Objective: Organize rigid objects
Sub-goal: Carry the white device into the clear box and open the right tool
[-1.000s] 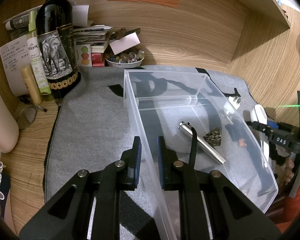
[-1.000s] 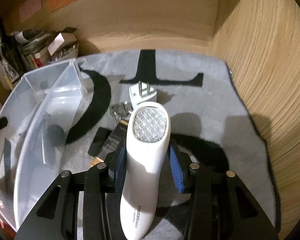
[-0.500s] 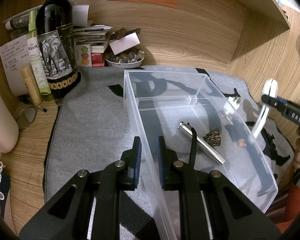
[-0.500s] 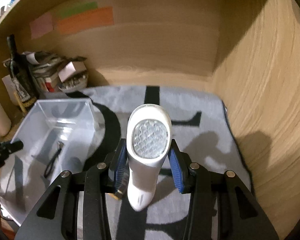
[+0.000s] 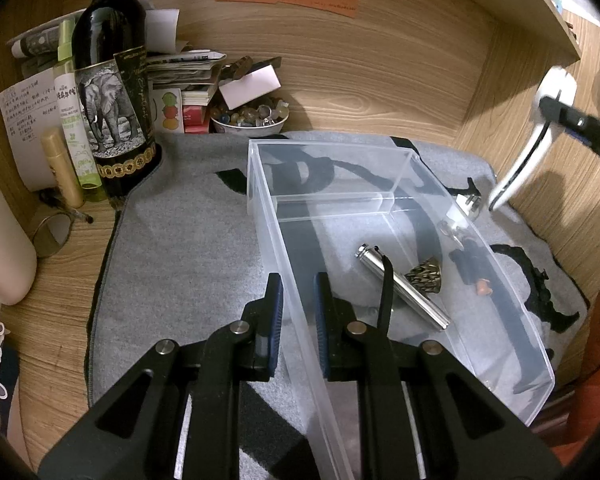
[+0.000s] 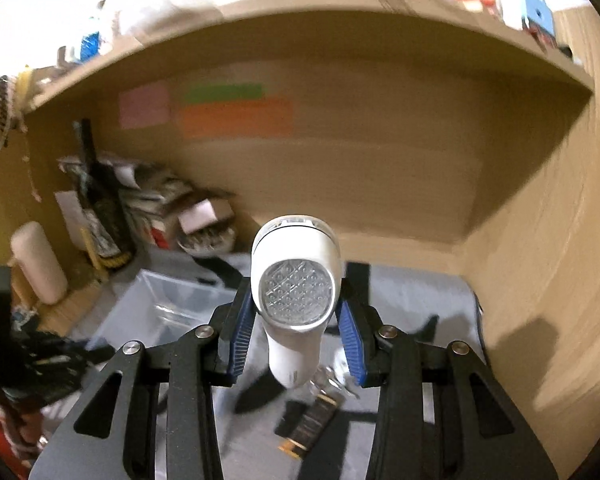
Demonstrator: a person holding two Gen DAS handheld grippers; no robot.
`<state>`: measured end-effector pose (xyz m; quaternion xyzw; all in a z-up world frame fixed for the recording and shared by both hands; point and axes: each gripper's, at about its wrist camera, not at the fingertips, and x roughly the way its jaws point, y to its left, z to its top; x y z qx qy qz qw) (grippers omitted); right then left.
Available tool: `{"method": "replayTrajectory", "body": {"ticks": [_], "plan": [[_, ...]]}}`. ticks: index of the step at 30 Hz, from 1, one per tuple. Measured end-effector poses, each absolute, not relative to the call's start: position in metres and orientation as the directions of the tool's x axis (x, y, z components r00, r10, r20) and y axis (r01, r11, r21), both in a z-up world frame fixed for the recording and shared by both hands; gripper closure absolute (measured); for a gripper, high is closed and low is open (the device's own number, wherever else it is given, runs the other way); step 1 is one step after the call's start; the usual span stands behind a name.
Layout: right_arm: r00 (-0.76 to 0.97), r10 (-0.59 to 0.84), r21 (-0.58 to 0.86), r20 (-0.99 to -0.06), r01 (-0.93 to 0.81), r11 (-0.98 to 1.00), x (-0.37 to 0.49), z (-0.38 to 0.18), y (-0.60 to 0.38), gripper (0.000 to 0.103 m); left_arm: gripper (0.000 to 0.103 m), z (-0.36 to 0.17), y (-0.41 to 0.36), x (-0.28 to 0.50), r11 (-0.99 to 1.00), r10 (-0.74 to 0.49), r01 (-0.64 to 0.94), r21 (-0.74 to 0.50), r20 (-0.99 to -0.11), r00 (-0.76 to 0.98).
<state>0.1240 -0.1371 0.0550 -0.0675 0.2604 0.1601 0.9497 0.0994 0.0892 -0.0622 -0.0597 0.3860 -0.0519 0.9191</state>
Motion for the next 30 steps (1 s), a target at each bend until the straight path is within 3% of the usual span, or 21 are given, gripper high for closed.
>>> {"method": "replayTrajectory", "body": {"ticks": [9,20,30], "plan": [[0.774,0.386,-0.04,-0.501,-0.467,0.884,0.11,0.063,-0.106,0.067,0.089,-0.062,0.088,0.099,0.987,-0.144,0.05,-0.153,-0.702,0.697],[0.627,0.413,-0.031,-0.661,-0.573,0.819,0.121,0.013,-0.061,0.067,0.089,-0.061,0.086,0.1,0.986,-0.147,0.049,-0.158,-0.701,0.698],[0.585,0.374,-0.045,-0.72,-0.577,0.815,0.135,-0.005,-0.054,0.067,0.089,-0.062,0.085,0.101,0.986,-0.149,0.049,-0.16,-0.7,0.698]]}}
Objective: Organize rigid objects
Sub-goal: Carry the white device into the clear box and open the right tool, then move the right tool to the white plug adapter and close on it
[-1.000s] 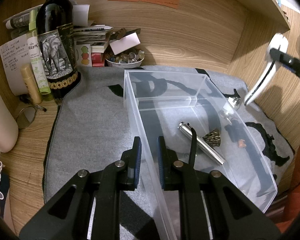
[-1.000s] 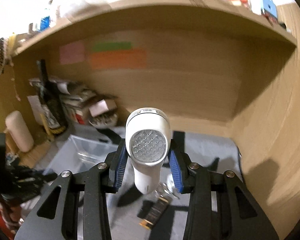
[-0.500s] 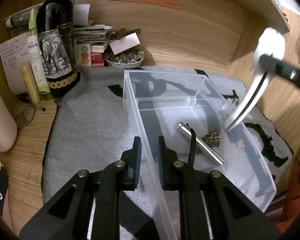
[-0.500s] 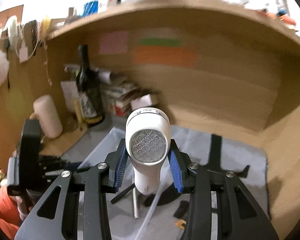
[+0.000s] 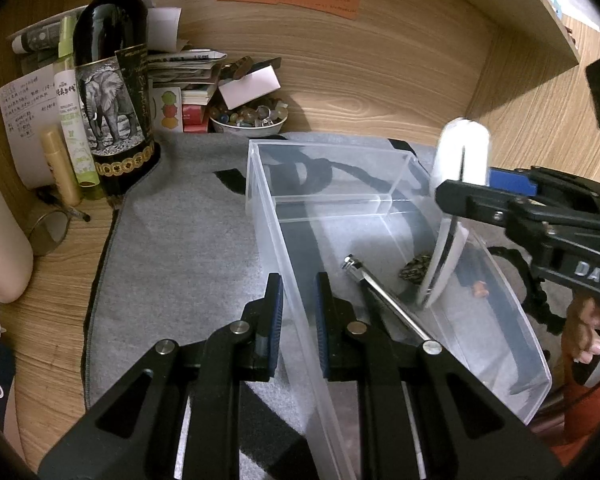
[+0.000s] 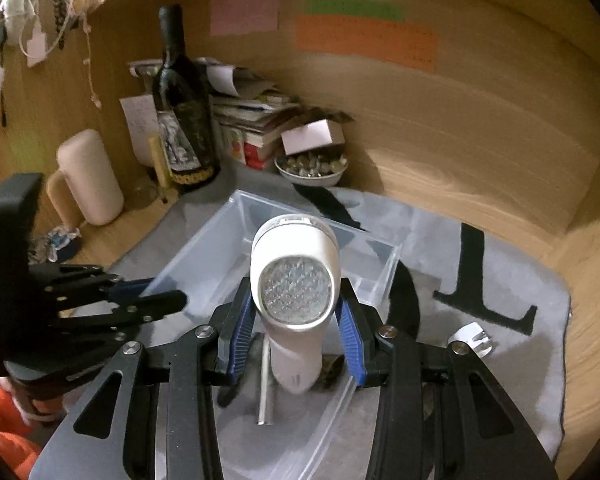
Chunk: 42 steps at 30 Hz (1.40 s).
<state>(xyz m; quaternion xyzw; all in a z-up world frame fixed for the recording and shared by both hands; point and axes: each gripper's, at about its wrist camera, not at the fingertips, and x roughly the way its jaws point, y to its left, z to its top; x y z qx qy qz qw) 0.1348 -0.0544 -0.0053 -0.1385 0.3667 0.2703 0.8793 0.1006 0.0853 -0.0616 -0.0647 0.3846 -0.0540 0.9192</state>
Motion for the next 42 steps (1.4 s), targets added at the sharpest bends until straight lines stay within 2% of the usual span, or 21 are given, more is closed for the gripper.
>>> {"method": "replayTrajectory", "body": {"ticks": [12,23,34,42], "plan": [[0.518,0.302,-0.085,-0.8,-0.596,0.799,0.144,-0.032,-0.044,0.066,0.089,-0.062,0.084,0.102,0.986,-0.148,0.05,-0.159,-0.7,0.699],[0.529,0.281,-0.106,-0.801,-0.587,0.803,0.145,-0.034,-0.045,0.065,0.089,-0.063,0.083,0.103,0.987,-0.147,0.053,-0.154,-0.701,0.698],[0.6,0.309,-0.124,-0.738,-0.571,0.812,0.132,-0.013,-0.053,0.041,0.089,-0.063,0.081,0.103,0.986,-0.148,0.052,-0.156,-0.702,0.697],[0.694,0.286,-0.138,-0.661,-0.487,0.862,0.129,0.014,-0.082,0.028,0.089,-0.063,0.083,0.099,0.986,-0.149,0.054,-0.157,-0.7,0.698]]}}
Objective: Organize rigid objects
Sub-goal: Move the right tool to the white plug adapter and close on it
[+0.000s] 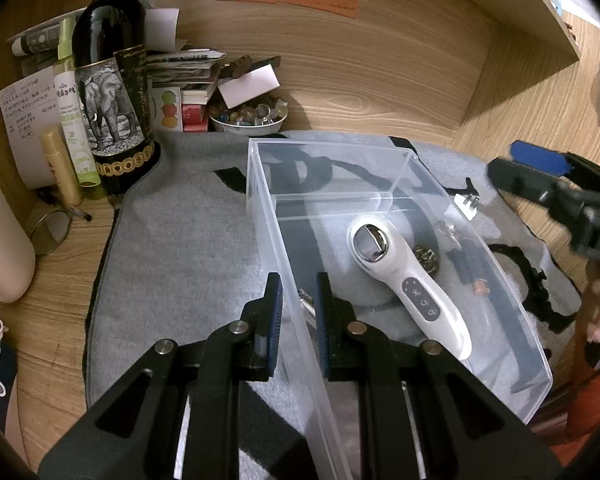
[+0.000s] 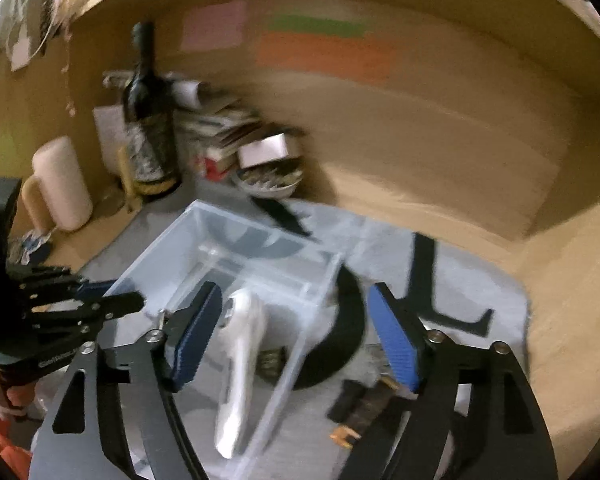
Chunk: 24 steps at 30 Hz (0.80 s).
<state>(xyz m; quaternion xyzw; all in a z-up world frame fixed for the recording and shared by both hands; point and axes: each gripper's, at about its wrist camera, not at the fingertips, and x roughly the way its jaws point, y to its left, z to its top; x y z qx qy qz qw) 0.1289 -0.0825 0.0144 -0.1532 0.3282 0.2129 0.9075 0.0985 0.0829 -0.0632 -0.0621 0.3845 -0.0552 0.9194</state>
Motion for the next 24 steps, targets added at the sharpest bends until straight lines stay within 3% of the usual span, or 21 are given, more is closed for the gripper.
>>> {"method": "replayTrajectory", "body": {"ticks": [12,24], "plan": [[0.729,0.095,-0.15,-0.678,-0.263,0.953,0.147,0.008,-0.157,0.027,0.089,-0.063,0.084,0.099,0.986,-0.148,0.053,-0.156,-0.7,0.698],[0.625,0.063,-0.082,-0.778,-0.2,0.976,0.186,-0.032,-0.184,0.028,0.089,-0.063,0.083,0.099,0.986,-0.147,0.051,-0.156,-0.7,0.698]]}}
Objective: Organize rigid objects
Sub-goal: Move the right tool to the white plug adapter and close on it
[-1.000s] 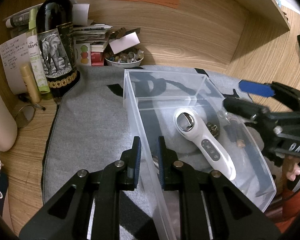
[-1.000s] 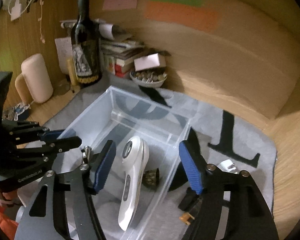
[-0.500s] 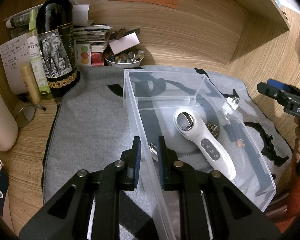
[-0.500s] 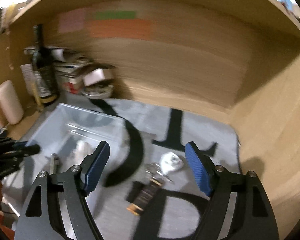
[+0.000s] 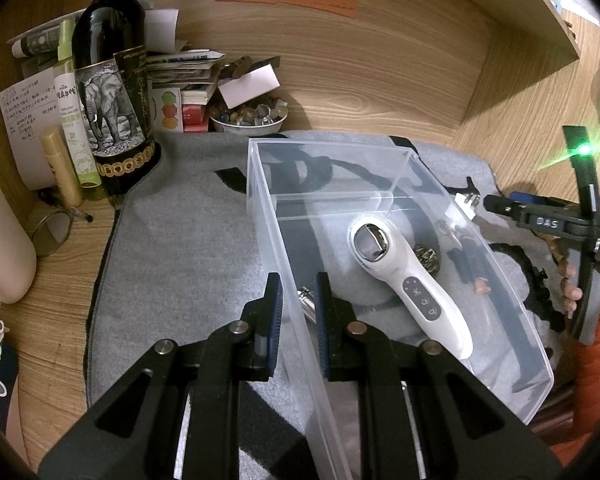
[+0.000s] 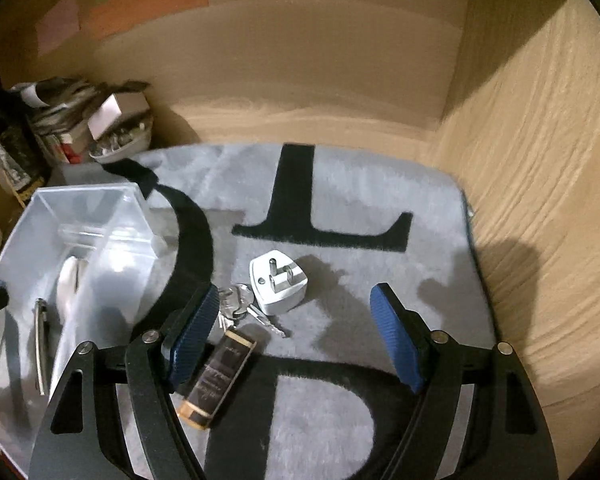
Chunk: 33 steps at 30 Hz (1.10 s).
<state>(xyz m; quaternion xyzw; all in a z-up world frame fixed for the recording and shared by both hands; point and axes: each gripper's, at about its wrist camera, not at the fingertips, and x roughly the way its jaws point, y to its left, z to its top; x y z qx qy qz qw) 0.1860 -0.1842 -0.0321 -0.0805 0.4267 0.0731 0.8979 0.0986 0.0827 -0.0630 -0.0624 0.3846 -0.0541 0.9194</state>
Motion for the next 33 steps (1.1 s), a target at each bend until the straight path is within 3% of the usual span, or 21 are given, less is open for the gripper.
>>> {"method": "replayTrajectory", "body": {"ticks": [6,10,14,16,33], "plan": [[0.584,0.046,-0.092,-0.81,-0.205,0.974,0.199,-0.046,-0.181,0.03,0.089,-0.063,0.084,0.099,0.986,-0.147,0.05,-0.157,-0.701,0.697],[0.554,0.053,-0.068,-0.831,-0.195,0.979,0.21,-0.056,-0.179,0.044,0.089,-0.064,0.086,0.099,0.986,-0.149,0.052,-0.158,-0.702,0.697],[0.54,0.052,-0.066,-0.84,-0.196,0.978,0.217,-0.065,-0.175,0.051,0.089,-0.064,0.088,0.098,0.986,-0.149,0.052,-0.157,-0.703,0.696],[0.532,0.047,-0.071,-0.846,-0.2,0.977,0.219,-0.068,-0.173,0.065,0.089,-0.064,0.089,0.098,0.986,-0.149,0.051,-0.158,-0.703,0.695],[0.603,0.06,-0.085,-0.795,-0.209,0.974,0.199,-0.043,-0.167,0.065,0.089,-0.064,0.09,0.098,0.986,-0.149,0.051,-0.158,-0.703,0.695]]}}
